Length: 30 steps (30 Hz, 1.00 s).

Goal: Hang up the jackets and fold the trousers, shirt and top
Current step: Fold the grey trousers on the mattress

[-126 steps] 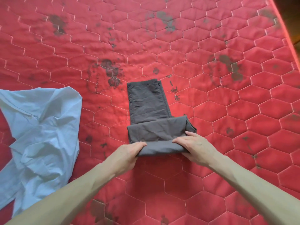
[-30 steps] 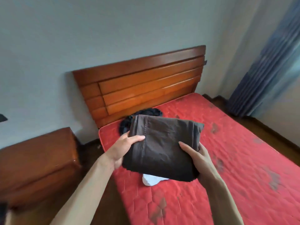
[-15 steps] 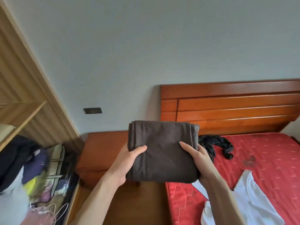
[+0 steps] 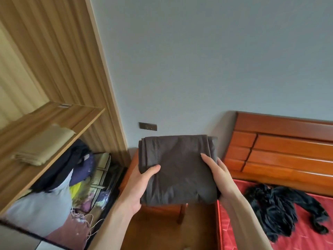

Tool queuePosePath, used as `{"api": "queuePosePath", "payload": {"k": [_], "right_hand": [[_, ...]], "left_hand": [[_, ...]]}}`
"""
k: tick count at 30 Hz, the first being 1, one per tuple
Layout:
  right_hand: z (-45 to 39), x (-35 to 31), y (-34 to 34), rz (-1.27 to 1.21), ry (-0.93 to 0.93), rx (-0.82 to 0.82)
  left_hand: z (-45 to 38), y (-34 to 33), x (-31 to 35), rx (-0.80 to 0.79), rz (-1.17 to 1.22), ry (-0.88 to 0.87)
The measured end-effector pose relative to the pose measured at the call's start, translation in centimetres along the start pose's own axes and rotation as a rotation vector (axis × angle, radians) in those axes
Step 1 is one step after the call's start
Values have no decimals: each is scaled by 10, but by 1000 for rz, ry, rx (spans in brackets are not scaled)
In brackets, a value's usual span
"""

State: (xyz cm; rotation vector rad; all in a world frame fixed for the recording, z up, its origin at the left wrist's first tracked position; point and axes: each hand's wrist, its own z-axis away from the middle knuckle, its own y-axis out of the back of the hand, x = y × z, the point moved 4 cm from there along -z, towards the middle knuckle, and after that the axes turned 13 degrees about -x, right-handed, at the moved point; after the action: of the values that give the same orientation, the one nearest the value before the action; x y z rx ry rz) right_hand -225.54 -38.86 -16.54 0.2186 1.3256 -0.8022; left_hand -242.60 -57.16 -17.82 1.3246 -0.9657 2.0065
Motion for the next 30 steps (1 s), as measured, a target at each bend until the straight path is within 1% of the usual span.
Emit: {"api": "queuePosePath", "payload": {"k": [2, 5, 10, 13, 15, 19, 22, 26, 30], "right_hand": [[-33, 0, -10, 7, -14, 8], [-86, -4, -24, 69, -47, -35], [-166, -17, -45, 242, -136, -173], [-210, -25, -66, 323, -132, -256], [-239, -28, -82, 388, -127, -269], [-282, -24, -130, 485, -120, -389], [-299, -13, -170, 566, -122, -465], [-319, 7, -223, 709, -124, -571], [-333, 26, -279, 680, -136, -675]], "left_hand": [[-17, 17, 8, 56, 2, -20], [-46, 43, 15, 149, 20, -32], [-86, 71, 30, 300, 55, -80], [-103, 86, 41, 382, 75, -113], [-109, 96, 46, 464, 103, -126], [-105, 125, 48, 631, 195, -128], [-93, 150, 53, 720, 268, -150], [-75, 184, 57, 845, 299, -183], [-59, 225, 58, 902, 328, -209]]}}
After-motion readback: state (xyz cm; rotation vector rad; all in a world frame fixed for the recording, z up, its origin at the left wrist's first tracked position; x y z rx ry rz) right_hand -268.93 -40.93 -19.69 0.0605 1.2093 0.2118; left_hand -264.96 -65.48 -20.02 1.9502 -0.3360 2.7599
